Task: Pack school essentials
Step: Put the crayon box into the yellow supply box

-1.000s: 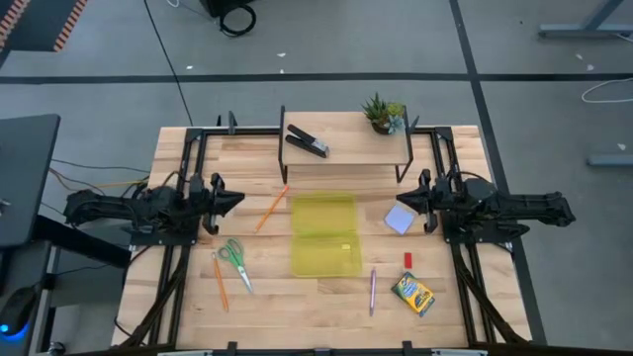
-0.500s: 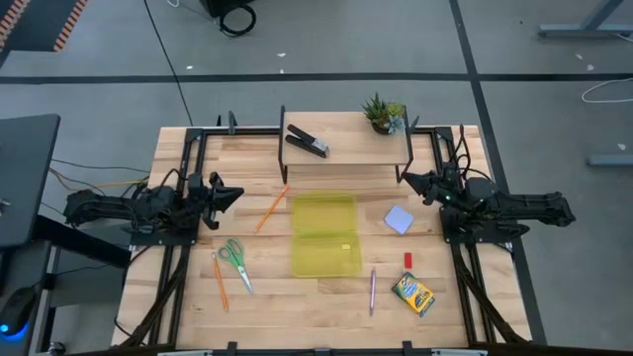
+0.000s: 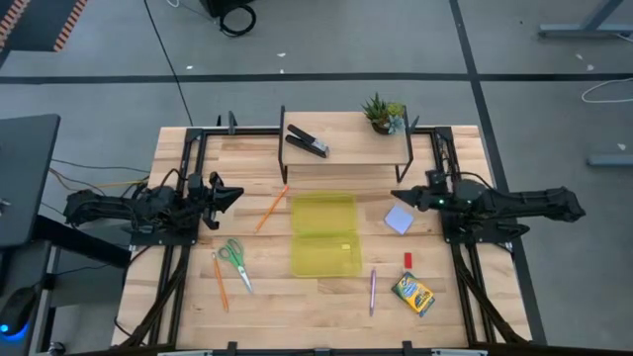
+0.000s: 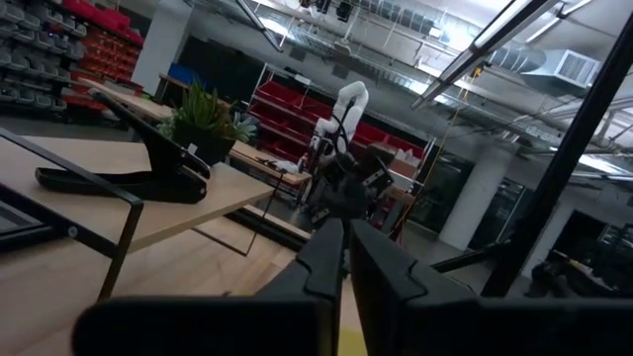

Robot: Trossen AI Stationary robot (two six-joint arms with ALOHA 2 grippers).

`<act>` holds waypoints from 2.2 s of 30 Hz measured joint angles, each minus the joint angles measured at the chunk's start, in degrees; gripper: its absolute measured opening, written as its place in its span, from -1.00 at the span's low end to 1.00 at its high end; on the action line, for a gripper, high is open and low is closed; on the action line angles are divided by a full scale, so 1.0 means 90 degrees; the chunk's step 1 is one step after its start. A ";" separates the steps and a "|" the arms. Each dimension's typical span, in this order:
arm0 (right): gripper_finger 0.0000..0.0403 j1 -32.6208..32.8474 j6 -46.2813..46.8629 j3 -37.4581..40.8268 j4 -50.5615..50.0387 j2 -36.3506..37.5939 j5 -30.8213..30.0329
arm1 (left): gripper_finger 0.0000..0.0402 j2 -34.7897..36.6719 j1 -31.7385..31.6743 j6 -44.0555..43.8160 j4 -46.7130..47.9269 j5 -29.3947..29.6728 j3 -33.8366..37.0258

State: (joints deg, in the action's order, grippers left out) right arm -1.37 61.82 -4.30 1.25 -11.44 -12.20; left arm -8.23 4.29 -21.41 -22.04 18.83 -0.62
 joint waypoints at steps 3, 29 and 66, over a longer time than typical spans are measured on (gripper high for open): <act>-0.88 0.0033 -0.0074 -0.0241 0.0018 -0.0569 0.0798 | -0.87 0.0000 0.0000 0.0005 0.0002 0.0000 0.0001; -0.08 0.2989 -0.2025 -0.3523 -0.3119 -0.5772 0.1693 | -0.84 0.0000 0.0000 0.0002 0.0002 0.0000 0.0002; 0.65 0.3961 0.1307 -0.5820 -0.5562 -0.8097 0.1648 | -0.86 -0.0002 0.0000 0.0002 0.0000 0.0000 0.0002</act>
State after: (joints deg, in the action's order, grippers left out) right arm 34.28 73.58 -56.69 -48.82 -84.31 2.62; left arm -8.25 4.30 -21.39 -22.04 18.83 -0.60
